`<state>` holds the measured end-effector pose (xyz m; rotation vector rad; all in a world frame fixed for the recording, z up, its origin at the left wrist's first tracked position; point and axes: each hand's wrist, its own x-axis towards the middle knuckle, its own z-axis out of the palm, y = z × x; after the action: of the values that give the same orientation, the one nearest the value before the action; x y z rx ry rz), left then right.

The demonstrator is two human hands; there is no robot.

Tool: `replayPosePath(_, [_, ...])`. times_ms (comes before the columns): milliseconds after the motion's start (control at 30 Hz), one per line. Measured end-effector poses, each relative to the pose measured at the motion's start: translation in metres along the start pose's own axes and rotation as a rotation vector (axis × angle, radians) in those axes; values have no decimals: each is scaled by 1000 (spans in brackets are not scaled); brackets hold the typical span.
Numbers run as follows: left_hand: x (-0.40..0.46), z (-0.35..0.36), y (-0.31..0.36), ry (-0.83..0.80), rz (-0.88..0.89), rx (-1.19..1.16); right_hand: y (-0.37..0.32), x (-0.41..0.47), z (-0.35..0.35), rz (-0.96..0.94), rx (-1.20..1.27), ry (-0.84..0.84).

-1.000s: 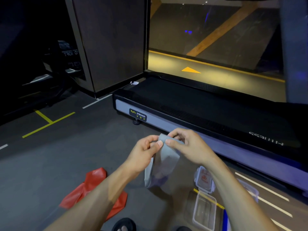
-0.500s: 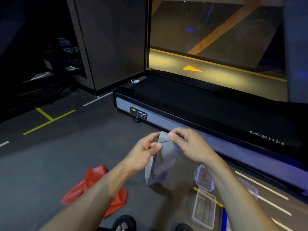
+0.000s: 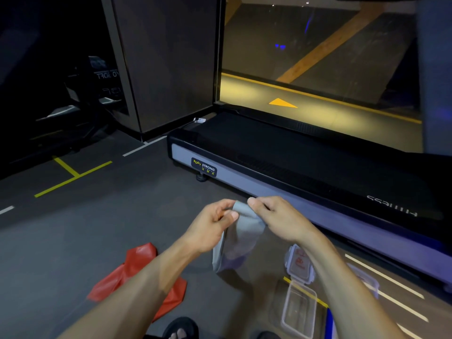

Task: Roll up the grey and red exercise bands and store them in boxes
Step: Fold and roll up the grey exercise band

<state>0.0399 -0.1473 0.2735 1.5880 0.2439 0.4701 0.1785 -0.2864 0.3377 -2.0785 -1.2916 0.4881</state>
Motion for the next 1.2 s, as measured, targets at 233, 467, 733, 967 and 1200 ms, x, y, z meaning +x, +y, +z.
replayPosePath(233, [0,2,2,-26,-23,-52,7,-1,1,-62,6,41])
replayPosePath(467, [-2,3,3,-88,1,-90,9,0,2,-20,2,45])
replayPosePath(733, [1,-2,-4,-86,-23,-26,4,-2,1,-37,11,-26])
replayPosePath(967, [-3,0,0,-91,29,-64,3,-3,-1,-17,20,-78])
replayPosePath(1200, [-3,0,1,-30,9,-61,11,-2,2,-32,172,-33])
